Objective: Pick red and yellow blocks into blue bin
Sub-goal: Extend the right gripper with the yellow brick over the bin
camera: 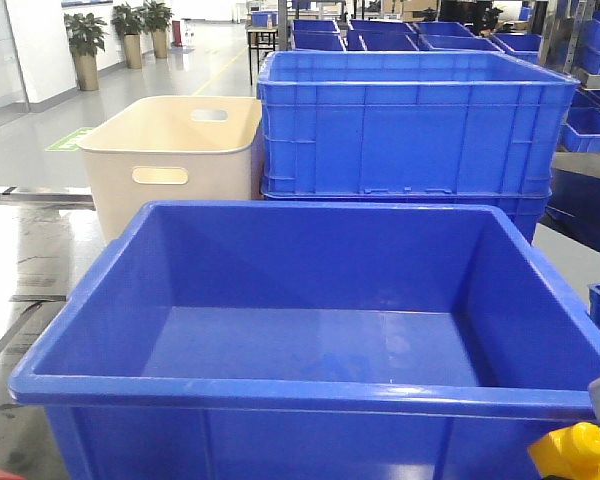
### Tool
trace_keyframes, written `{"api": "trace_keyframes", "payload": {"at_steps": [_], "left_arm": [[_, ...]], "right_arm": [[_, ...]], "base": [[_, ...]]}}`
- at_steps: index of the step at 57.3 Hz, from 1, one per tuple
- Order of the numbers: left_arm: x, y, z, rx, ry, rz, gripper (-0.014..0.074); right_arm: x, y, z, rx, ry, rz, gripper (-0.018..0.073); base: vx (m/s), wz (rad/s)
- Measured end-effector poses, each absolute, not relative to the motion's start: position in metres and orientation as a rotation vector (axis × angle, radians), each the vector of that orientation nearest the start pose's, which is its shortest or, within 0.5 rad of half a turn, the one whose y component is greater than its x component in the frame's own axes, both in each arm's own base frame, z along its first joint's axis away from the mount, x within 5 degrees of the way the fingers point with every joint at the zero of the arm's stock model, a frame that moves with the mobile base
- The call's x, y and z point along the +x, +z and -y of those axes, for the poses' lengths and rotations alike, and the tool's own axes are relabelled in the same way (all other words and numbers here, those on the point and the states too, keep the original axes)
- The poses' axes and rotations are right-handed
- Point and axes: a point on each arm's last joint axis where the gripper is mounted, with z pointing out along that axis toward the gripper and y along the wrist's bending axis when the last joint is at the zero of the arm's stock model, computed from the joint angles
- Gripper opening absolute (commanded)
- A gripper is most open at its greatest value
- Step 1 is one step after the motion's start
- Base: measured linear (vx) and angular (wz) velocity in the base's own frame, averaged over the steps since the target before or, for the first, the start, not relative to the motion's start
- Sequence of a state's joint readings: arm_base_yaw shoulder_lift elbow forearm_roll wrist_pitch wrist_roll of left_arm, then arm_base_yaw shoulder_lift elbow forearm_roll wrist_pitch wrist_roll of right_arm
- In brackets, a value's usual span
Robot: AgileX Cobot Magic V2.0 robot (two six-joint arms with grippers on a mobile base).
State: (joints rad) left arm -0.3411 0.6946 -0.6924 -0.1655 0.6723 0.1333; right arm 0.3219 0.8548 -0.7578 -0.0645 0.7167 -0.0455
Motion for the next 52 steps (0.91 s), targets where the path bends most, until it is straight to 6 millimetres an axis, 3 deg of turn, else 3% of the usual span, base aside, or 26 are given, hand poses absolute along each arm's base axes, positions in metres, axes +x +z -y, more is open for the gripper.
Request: {"api": "trace_keyframes", "payload": {"at_steps": [52], "left_arm": [[0.1207,0.3269,0.0528,0.43,-0.306,-2.121,0.0234]], "right_arm": [[0.1556,0.3205,-0.0478,-0.453,0.069,-2.251,0.0231]], "base": [[0.0,0.0]]}}
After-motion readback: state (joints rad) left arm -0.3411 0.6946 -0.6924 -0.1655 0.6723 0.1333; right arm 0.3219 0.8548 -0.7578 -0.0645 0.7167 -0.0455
